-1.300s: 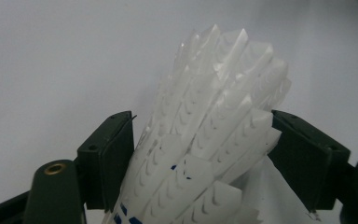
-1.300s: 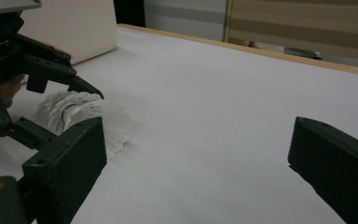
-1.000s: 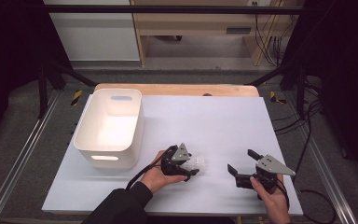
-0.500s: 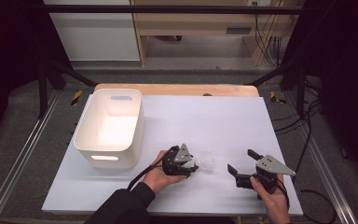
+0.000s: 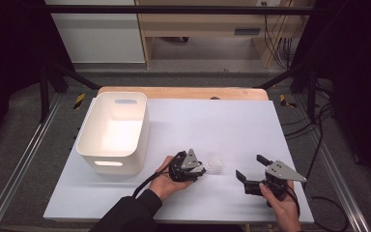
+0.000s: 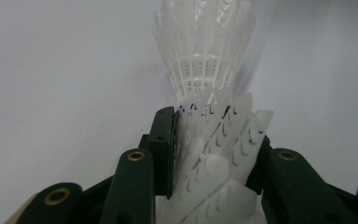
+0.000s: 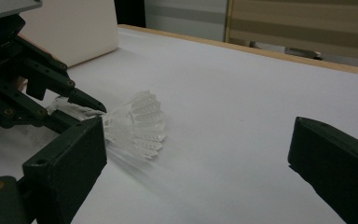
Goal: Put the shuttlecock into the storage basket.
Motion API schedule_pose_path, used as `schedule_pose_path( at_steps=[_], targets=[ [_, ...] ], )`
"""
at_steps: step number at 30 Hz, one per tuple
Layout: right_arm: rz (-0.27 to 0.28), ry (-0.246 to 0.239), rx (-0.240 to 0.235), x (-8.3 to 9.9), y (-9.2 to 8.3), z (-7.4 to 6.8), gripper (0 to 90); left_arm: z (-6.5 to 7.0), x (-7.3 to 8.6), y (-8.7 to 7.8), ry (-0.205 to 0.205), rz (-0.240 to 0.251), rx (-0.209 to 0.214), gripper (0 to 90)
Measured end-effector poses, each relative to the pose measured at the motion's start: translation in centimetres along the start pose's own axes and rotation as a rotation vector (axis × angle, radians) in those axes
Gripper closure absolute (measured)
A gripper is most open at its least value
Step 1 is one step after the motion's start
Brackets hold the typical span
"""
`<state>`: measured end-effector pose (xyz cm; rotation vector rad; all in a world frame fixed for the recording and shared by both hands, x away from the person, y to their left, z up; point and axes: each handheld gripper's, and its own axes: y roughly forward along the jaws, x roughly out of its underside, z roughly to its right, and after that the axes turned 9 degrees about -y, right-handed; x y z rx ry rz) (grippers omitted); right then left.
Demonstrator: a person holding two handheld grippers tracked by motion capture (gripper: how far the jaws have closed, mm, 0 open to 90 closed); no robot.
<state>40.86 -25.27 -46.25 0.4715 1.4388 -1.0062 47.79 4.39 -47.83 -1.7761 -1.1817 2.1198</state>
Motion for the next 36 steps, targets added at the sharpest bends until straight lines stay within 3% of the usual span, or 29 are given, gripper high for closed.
schedule_pose_path(
  at_steps=[11, 22, 36],
  targets=[
    [0.003, 0.002, 0.004, 0.0, -0.1, 0.1, 4.4, -0.1, -0.2, -0.4, -0.031, 0.031, 0.006, 65.4],
    [0.003, 0.004, 0.006, 0.0, -0.1, 0.0, 4.4, -0.6, -0.7, -1.8, -0.078, 0.114, -0.004, 65.4],
    [0.004, 0.006, 0.009, 0.0, -0.2, 0.1, 4.4, -0.7, -3.0, -4.3, -0.094, 0.217, -0.016, 65.4]
  ],
)
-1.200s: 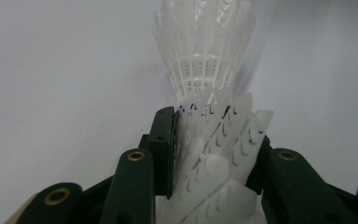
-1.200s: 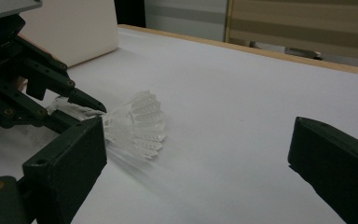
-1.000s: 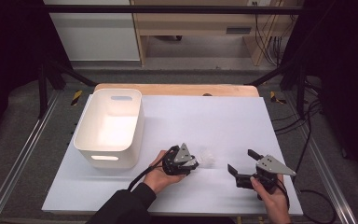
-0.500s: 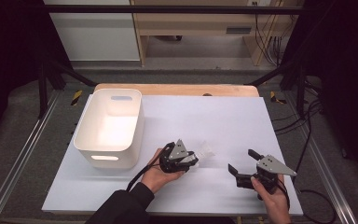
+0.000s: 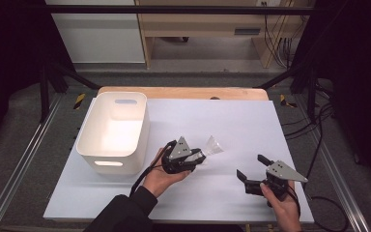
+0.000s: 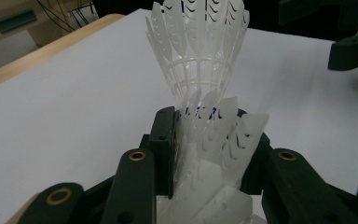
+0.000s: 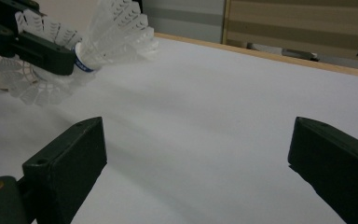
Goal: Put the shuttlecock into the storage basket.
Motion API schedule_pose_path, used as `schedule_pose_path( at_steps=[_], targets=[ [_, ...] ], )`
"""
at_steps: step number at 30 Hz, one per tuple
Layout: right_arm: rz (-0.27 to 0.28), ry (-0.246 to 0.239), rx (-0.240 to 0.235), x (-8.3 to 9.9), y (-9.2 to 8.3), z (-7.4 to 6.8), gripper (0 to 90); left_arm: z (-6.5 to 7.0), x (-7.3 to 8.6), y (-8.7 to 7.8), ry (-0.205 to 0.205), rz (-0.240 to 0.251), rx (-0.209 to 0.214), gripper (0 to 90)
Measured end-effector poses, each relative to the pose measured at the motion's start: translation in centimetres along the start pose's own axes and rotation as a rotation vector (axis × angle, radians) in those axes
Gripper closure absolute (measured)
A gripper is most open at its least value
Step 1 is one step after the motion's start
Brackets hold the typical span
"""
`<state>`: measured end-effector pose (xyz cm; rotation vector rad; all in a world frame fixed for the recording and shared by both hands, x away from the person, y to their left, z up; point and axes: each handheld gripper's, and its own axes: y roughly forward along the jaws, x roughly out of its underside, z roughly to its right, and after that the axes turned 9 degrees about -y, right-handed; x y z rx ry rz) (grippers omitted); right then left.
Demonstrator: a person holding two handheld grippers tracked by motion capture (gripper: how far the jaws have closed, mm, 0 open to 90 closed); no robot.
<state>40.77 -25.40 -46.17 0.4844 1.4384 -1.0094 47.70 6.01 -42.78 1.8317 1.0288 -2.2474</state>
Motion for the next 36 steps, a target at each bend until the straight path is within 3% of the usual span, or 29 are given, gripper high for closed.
schedule_pose_path(
  at_steps=[23, 36],
  targets=[
    [0.003, -0.005, -0.003, 0.0, 0.0, 0.0, 4.9, -0.3, -6.2, -5.0, 0.019, 0.153, -0.037, 65.4],
    [0.001, -0.011, -0.006, 0.0, 0.1, -0.1, 5.4, -2.8, -8.5, -8.3, -0.016, 0.215, -0.082, 65.4]
  ],
)
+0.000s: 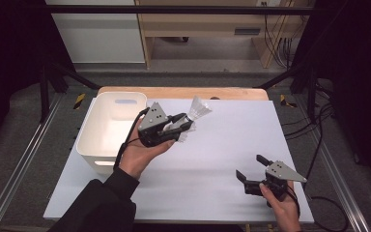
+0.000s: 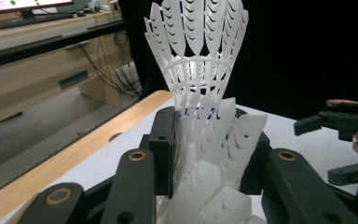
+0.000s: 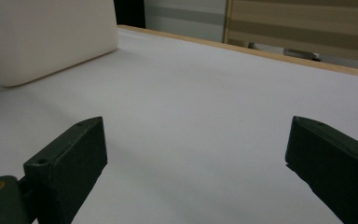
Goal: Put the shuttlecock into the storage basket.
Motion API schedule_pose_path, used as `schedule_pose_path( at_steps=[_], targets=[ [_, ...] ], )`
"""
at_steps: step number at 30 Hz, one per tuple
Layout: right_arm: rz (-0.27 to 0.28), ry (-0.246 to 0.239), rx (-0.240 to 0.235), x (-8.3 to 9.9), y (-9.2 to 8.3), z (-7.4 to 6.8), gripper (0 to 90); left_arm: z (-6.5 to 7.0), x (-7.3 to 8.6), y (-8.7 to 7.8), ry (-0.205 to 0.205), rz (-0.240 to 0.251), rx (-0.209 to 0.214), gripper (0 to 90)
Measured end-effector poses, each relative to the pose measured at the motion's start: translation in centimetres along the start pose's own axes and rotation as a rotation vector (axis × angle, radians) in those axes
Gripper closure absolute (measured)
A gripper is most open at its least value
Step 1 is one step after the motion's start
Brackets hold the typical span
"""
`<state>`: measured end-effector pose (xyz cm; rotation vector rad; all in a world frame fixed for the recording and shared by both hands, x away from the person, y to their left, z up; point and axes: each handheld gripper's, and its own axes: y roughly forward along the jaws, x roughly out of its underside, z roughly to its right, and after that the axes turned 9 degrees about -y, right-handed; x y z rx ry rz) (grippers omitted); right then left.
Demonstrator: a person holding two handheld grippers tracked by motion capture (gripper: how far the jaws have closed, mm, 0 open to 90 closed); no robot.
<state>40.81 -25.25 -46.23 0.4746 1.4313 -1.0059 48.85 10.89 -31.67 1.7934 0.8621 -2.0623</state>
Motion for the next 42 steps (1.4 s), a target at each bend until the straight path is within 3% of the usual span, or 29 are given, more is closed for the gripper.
schedule_pose_path(
  at_steps=[10, 22, 42],
  targets=[
    [-0.001, 0.001, -0.001, 0.0, 0.1, 0.0, 5.1, -2.8, -1.6, -2.5, -0.018, 0.044, -0.068, 65.4],
    [0.002, -0.01, 0.002, 0.0, 0.1, -0.2, 5.3, -5.8, -1.8, -4.5, -0.053, 0.072, -0.14, 65.4],
    [0.04, -0.056, 0.023, -0.2, 0.4, -0.5, 4.6, -9.2, -1.7, -5.6, -0.109, 0.11, -0.197, 65.4]
  ],
)
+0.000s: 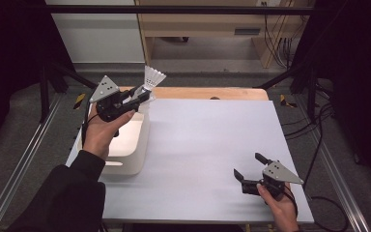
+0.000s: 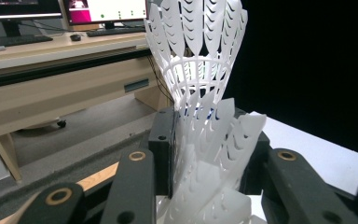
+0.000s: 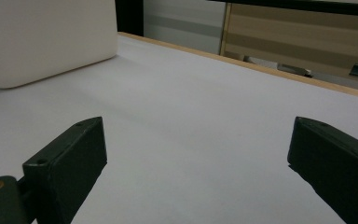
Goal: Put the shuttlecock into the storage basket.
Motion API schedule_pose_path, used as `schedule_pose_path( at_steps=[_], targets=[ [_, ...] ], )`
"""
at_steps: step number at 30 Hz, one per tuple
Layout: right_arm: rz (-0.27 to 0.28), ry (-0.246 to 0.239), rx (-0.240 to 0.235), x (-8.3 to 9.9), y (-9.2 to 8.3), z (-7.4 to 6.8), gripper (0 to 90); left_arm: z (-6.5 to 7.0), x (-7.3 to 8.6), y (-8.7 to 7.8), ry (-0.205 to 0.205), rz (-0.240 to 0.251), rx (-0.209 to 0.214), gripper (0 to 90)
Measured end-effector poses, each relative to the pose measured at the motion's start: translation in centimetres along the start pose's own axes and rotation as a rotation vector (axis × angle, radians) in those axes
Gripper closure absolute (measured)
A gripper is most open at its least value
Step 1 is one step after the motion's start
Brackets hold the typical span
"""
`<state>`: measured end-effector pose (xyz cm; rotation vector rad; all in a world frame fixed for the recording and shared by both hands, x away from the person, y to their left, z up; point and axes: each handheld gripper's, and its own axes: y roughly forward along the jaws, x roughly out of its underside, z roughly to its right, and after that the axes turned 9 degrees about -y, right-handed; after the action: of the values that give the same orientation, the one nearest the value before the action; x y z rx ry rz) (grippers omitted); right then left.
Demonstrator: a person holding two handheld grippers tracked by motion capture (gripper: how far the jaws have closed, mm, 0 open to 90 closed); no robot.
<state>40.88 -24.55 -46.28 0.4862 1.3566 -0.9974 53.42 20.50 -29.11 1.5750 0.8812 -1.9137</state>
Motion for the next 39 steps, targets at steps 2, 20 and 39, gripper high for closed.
schedule_pose_path(
  at_steps=[2, 20, 39],
  targets=[
    [0.002, -0.001, 0.001, 0.0, 0.0, 0.0, 4.6, -0.4, 0.0, 0.0, -0.008, 0.0, -0.008, 65.4],
    [0.015, 0.007, -0.004, -0.1, 0.6, -0.5, 4.9, -2.8, -1.1, 0.4, -0.069, -0.01, -0.038, 65.4],
    [0.029, 0.001, 0.015, -0.3, -0.5, -0.6, 4.4, -4.7, 1.0, 2.8, -0.061, 0.05, -0.071, 65.4]
  ],
)
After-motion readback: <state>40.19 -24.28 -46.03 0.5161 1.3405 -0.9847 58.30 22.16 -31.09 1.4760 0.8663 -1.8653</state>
